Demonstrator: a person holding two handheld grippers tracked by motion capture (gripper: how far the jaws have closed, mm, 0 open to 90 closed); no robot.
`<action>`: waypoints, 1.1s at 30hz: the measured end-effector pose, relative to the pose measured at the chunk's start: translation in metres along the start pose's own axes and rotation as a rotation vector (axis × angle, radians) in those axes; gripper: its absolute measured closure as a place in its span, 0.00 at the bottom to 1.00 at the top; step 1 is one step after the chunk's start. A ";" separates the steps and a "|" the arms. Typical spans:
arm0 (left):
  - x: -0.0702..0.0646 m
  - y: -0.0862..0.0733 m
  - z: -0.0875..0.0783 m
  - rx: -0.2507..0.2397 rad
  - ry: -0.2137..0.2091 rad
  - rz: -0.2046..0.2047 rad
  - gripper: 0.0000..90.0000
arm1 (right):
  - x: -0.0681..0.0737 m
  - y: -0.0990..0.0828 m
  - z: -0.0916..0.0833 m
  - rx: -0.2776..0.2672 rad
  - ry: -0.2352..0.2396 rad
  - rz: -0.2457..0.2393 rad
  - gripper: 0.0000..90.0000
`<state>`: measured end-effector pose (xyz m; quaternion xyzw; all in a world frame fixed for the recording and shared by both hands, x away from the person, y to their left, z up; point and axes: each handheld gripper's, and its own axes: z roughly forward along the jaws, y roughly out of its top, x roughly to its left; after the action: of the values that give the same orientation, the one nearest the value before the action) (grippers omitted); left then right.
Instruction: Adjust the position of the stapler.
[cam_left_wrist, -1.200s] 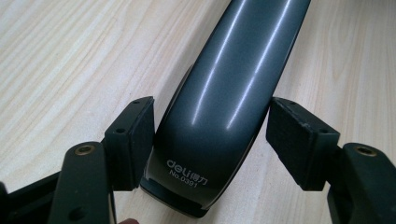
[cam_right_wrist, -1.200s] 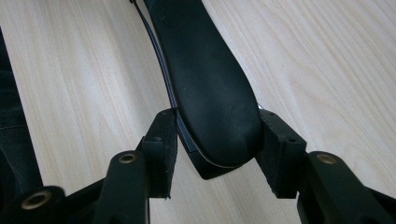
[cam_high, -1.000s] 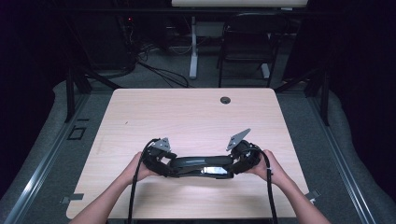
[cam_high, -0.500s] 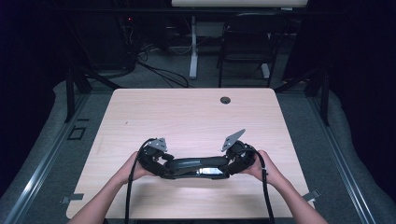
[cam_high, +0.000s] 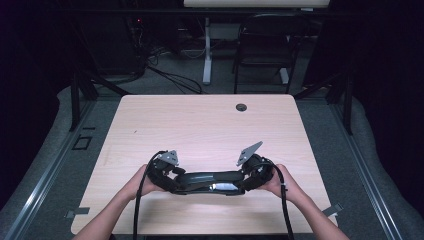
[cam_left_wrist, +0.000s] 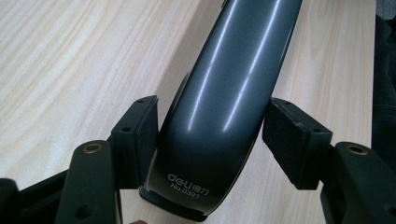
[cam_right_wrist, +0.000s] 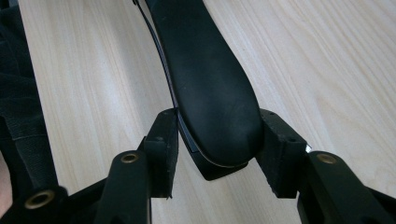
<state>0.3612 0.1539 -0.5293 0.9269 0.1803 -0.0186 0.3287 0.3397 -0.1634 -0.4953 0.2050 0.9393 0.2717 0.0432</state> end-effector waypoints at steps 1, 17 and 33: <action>0.000 0.000 0.000 -0.001 0.000 -0.021 0.40 | 0.001 0.000 -0.001 0.006 -0.005 0.001 0.58; -0.019 0.011 -0.020 -0.162 0.142 -0.101 0.05 | 0.003 -0.006 -0.015 -0.075 -0.058 0.154 0.18; -0.049 0.029 -0.020 -0.326 0.183 -0.146 0.03 | 0.019 -0.035 -0.025 -0.090 -0.112 0.189 0.29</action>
<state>0.3232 0.1297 -0.4888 0.8436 0.2768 0.0712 0.4546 0.3054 -0.1947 -0.4920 0.3054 0.8988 0.3045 0.0789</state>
